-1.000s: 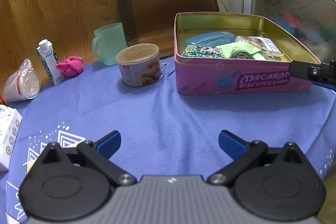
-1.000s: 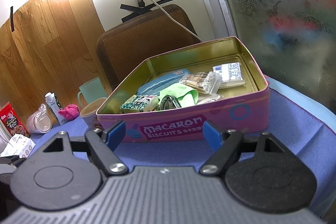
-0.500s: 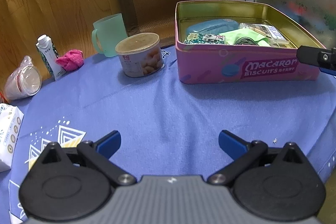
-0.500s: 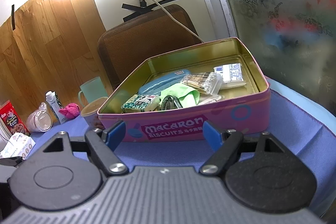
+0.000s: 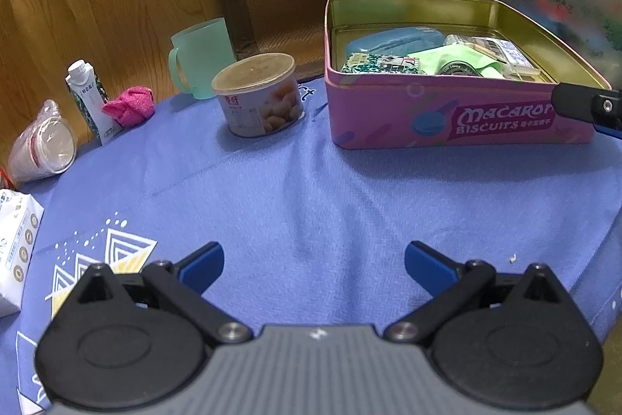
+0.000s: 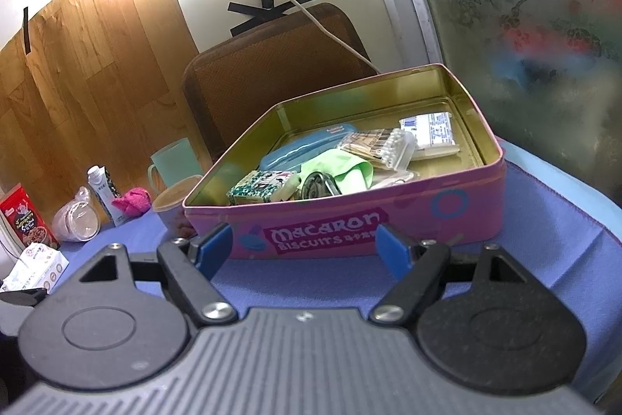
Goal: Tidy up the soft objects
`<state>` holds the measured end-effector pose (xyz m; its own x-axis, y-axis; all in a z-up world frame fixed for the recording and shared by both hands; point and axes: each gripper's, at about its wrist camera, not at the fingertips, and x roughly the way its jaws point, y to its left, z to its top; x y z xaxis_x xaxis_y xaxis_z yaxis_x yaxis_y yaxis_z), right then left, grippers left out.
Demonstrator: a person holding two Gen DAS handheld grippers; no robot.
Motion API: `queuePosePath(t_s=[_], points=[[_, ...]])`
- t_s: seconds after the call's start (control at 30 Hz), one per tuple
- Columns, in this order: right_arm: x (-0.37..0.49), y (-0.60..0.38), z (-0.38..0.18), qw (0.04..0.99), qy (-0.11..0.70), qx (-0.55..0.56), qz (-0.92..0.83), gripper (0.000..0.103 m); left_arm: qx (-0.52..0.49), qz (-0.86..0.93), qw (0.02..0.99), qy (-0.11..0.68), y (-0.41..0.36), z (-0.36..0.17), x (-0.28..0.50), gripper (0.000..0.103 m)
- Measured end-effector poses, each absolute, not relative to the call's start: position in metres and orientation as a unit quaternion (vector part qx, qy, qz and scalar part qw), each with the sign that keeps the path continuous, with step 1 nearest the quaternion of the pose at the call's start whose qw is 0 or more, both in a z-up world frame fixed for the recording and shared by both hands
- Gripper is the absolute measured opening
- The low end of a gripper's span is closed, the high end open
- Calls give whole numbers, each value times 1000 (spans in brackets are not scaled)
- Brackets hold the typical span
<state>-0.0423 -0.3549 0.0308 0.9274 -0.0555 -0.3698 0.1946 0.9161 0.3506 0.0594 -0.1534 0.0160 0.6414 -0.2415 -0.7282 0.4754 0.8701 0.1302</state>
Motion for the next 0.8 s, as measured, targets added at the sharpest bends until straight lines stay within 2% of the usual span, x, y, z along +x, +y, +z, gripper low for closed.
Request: queuePosePath(t_s=[0.8], points=[[-38, -352, 25, 960, 189, 197, -58, 83, 147, -200, 890, 381, -151, 12, 63, 103]])
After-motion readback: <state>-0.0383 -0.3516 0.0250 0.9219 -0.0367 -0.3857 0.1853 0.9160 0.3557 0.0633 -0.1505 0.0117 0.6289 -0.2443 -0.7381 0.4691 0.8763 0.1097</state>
